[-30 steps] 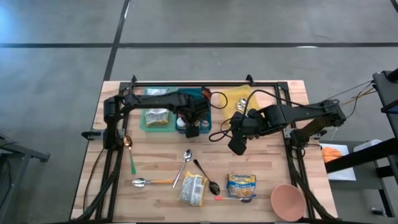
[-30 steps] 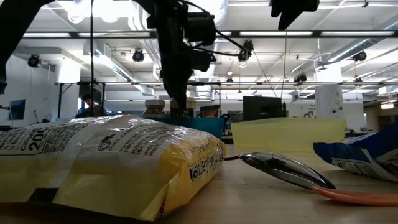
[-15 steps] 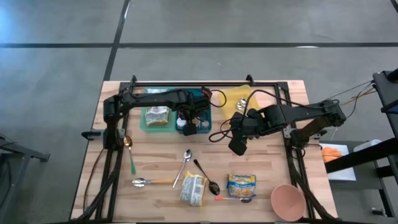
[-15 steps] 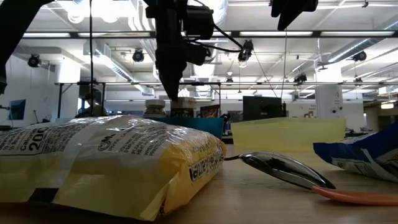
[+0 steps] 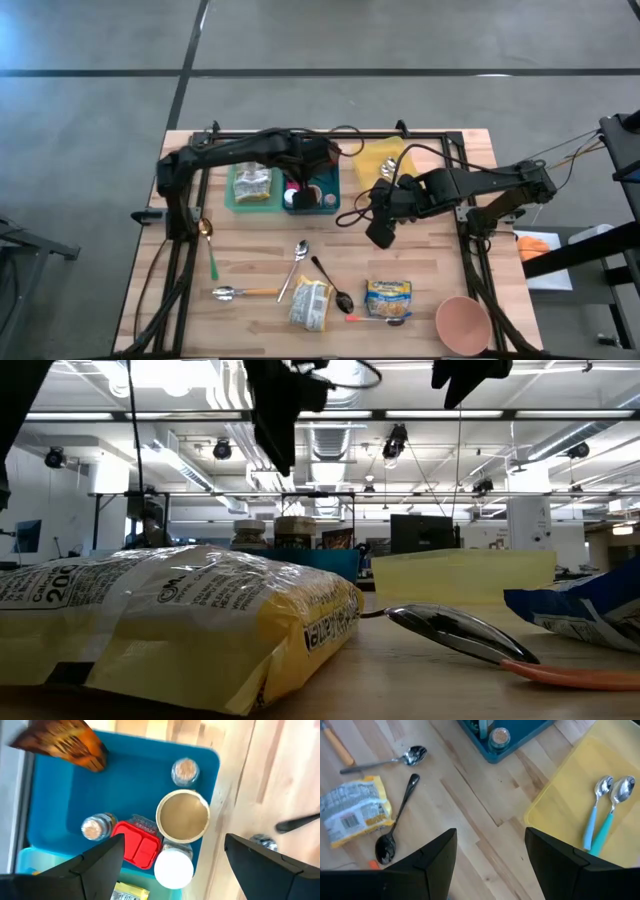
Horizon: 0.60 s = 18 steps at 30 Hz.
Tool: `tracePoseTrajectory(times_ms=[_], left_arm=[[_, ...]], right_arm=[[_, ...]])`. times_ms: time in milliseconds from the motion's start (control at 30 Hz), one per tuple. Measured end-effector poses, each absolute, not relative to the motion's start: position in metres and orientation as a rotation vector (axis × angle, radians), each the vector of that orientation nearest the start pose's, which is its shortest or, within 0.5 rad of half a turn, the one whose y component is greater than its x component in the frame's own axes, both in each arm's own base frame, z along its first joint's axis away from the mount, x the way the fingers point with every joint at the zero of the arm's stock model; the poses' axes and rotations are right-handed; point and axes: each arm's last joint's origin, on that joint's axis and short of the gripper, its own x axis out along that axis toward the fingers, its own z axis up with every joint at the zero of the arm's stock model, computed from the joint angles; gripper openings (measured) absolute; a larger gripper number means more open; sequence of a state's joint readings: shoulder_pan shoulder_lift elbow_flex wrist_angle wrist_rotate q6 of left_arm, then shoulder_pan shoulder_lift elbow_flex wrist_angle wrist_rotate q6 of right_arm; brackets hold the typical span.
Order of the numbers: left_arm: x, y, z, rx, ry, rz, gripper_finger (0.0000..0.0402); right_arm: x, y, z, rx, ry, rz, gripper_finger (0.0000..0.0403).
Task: Pick & Place Food Item
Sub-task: Put the green spoon into the yellow bin
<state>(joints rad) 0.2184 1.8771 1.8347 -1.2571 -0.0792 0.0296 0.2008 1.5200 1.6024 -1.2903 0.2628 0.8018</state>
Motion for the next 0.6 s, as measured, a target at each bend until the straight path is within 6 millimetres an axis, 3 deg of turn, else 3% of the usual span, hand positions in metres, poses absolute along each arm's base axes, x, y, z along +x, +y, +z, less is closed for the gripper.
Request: tracePoseTrajectory(times_ms=[300,600], left_arm=[[0.321,0.069,0.362,-0.202,1.119,0.305,0.0345],[0.267,0.045,0.375,-0.543,0.995,0.474,0.0345]], right_arm=[[0.283,0.050,0.361,0.485,0.987,-0.499,0.0230],[0.282,0.049,0.360,0.531,0.980,-0.536,0.0230]])
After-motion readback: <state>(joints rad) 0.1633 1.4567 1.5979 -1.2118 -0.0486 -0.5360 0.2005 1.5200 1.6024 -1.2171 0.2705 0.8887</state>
